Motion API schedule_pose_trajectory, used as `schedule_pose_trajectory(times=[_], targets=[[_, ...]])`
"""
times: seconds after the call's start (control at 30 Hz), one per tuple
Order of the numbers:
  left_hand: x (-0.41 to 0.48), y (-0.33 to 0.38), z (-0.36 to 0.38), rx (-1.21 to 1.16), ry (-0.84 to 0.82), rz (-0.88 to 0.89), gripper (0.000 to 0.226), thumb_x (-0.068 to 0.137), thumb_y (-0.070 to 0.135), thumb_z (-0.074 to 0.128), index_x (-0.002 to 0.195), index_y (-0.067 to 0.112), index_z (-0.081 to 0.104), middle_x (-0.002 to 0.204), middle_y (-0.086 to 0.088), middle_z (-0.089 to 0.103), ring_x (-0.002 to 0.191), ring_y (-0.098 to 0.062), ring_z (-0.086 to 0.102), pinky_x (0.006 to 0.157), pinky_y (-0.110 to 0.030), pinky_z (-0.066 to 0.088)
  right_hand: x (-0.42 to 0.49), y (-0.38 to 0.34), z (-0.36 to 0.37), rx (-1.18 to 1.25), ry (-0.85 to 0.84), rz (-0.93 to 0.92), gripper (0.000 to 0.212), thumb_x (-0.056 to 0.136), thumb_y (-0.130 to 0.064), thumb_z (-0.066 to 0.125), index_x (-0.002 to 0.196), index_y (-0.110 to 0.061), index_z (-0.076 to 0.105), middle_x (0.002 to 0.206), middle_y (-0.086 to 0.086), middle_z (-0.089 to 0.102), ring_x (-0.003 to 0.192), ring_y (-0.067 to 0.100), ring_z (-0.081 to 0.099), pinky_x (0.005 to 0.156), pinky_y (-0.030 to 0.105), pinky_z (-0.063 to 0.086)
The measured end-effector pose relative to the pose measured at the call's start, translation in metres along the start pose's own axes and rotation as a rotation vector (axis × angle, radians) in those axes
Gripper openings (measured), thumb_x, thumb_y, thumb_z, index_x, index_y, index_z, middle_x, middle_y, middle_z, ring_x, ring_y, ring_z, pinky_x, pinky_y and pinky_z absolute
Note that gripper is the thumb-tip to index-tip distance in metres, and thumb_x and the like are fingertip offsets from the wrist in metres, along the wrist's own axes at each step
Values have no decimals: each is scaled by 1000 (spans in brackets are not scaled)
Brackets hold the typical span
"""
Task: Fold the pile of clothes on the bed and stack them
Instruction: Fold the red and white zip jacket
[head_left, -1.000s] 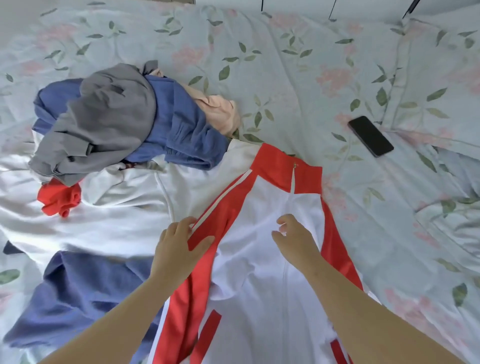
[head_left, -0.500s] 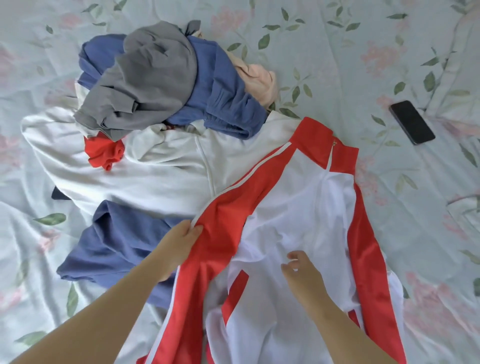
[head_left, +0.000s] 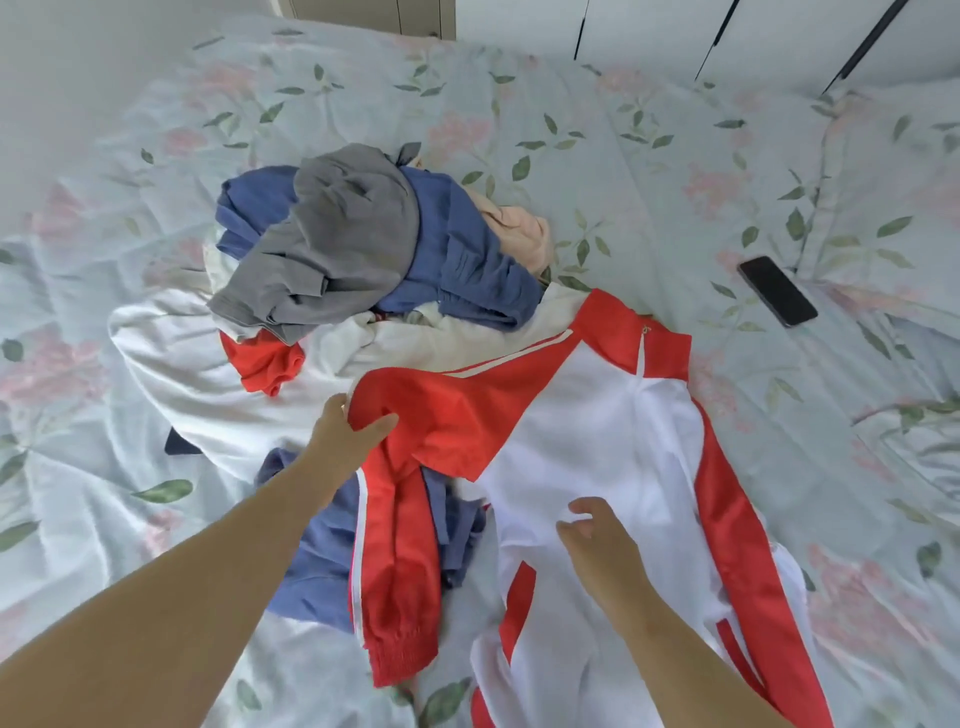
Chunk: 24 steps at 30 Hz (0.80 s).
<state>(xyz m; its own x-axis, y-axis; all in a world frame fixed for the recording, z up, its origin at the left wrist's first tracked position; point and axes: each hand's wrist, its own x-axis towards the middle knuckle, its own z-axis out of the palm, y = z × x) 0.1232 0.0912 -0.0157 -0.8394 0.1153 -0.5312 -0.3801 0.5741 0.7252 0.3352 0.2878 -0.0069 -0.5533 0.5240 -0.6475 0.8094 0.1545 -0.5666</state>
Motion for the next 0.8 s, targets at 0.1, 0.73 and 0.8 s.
schedule_pose_trajectory(times=[0.1,0.73,0.8], targets=[[-7,-31,10,26,-33,-106,58,76,26,78,118,13,40,101,-9,56,87,-25,56,78,-34,47,-8,4,17,-84,-10,52,35,94,-19,52,129,-15,49,103,-5,56,87,13,57,65,11,41],[-30,-5,1,71,0,155,75,90,8,58,150,9,12,155,-10,16,141,-23,20,113,-28,20,-23,11,36,57,18,102,21,94,-19,50,115,-23,46,101,-3,57,83,14,58,62,21,40],[-42,-6,21,233,26,236,78,89,15,60,151,14,11,157,-8,3,144,-23,10,114,-33,16,-21,20,27,54,22,92,21,95,-19,50,115,-23,47,106,-3,56,86,14,58,62,19,41]])
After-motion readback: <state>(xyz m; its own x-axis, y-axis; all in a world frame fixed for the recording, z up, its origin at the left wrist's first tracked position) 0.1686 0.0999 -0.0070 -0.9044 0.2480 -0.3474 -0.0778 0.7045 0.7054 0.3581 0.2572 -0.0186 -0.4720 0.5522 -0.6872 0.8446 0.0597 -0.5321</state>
